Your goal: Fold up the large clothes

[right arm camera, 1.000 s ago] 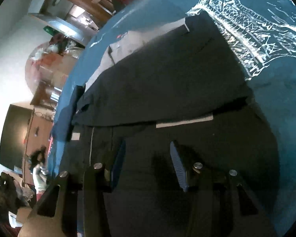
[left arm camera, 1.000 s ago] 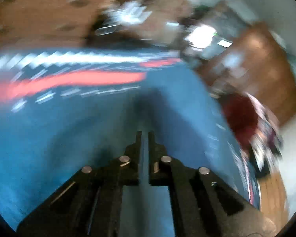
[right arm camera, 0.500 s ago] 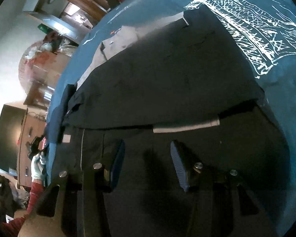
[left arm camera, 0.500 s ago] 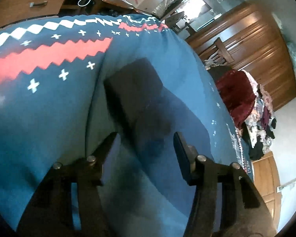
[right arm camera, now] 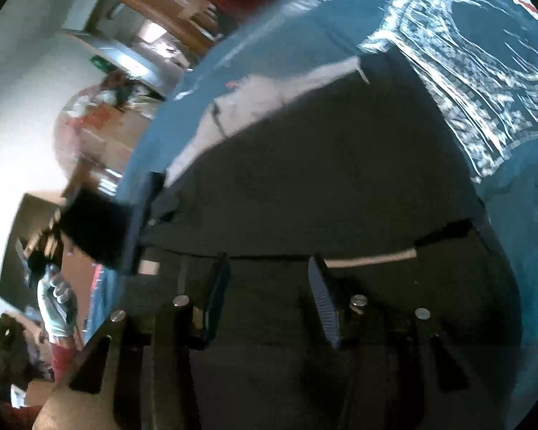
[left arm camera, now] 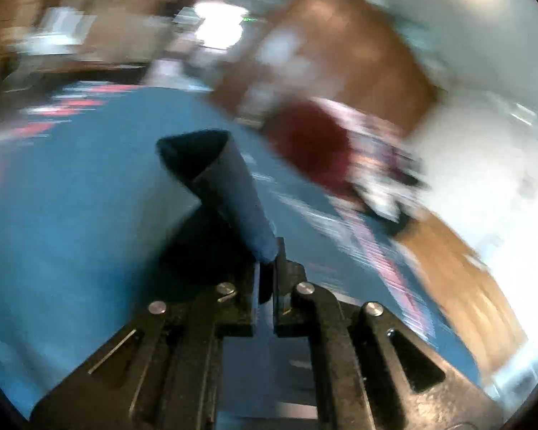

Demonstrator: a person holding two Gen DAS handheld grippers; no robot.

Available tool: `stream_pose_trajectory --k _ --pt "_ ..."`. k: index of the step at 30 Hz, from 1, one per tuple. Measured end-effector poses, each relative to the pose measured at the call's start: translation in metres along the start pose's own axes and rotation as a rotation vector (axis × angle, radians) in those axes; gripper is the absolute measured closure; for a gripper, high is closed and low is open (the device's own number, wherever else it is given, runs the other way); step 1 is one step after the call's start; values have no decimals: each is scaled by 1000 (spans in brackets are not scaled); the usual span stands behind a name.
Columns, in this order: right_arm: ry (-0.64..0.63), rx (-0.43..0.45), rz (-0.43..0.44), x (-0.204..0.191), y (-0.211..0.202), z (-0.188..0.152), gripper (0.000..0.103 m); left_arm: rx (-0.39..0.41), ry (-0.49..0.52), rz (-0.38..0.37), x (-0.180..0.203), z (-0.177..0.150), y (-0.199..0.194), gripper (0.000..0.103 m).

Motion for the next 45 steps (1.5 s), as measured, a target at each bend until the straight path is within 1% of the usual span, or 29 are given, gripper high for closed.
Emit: stream_pose_trajectory --k 1,2,3,4,5,6,7,8,10,12,15,16,18,19,20,21,22,23,26,28,30,32,34,37,38,39,40,42,45 --pt "-8 7 16 -4 -3 2 51 -24 32 -80 41 -17 14 95" --pt "-11 20 29 -7 -8 5 49 -70 68 -161 82 -43 33 84" --pt "-4 38 47 -8 -12 8 42 -122 88 -206 104 -63 48 62" --pt "10 52 66 -8 -17 11 40 -199 110 -227 127 -94 67 52" --pt "19 59 76 -7 -19 14 40 -265 117 -234 138 -118 79 49" --pt "27 65 89 -5 -22 18 40 -333 109 -245 145 -141 88 53" --pt "32 69 98 -2 -24 22 40 -376 94 -259 147 -158 89 54" --pt "41 66 107 1 -23 25 40 -391 90 -262 145 -167 84 54" --pt "67 41 151 9 -15 35 40 -370 80 -247 133 -166 69 53" --pt "92 13 181 17 1 48 40 -327 44 -201 103 -153 52 49" --pt "132 -67 252 20 42 60 40 -251 -57 -64 44 -131 44 45" --pt "141 -99 253 21 60 63 40 -230 -90 -8 23 -125 42 45" --pt "162 -159 272 20 91 64 40 -208 -179 80 -25 -126 38 45" --pt "168 -182 259 21 103 64 40 -208 -220 113 -44 -131 37 45" --pt "162 -207 221 22 116 63 41 -213 -255 133 -59 -138 38 45" --pt "158 -213 208 22 122 64 42 -221 -292 140 -70 -146 41 46" --pt "152 -216 201 19 126 64 40 -219 -321 131 -75 -153 43 48" --pt "137 -222 191 15 129 65 40 -209 -325 123 -76 -155 44 50" --pt "126 -237 177 10 136 66 40 -203 -311 118 -67 -154 46 48" --pt "120 -244 178 6 138 66 40 -199 -312 111 -72 -154 42 47" --pt "125 -253 180 3 141 63 45 -198 -318 103 -74 -154 43 47" --pt "120 -259 146 2 143 59 50 -196 -318 102 -83 -154 38 47" --pt "100 -261 118 3 150 57 51 -194 -314 101 -85 -155 40 47" --pt "121 -236 163 3 153 62 49 -193 -310 101 -88 -155 39 46" --pt "115 -224 166 3 152 64 62 -194 -309 101 -88 -155 38 46" --pt "103 -221 163 3 151 64 92 -194 -308 102 -88 -155 38 46" --pt "91 -217 156 2 150 64 97 -195 -306 102 -88 -155 38 46" --pt "61 -187 160 -2 140 67 99 -195 -305 102 -87 -154 38 46" --pt "27 -92 178 -7 96 82 99 -182 -306 96 -86 -153 36 45"
Point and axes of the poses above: each gripper's, at about its wrist camera, not at the fingertips, and y roughly the way its jaws point, x to its right, z to its top, the point moved 4 cm from there along y, roughly the way its jaws point, and after that the axes turned 10 degrees about z, right-handed, at the moved point
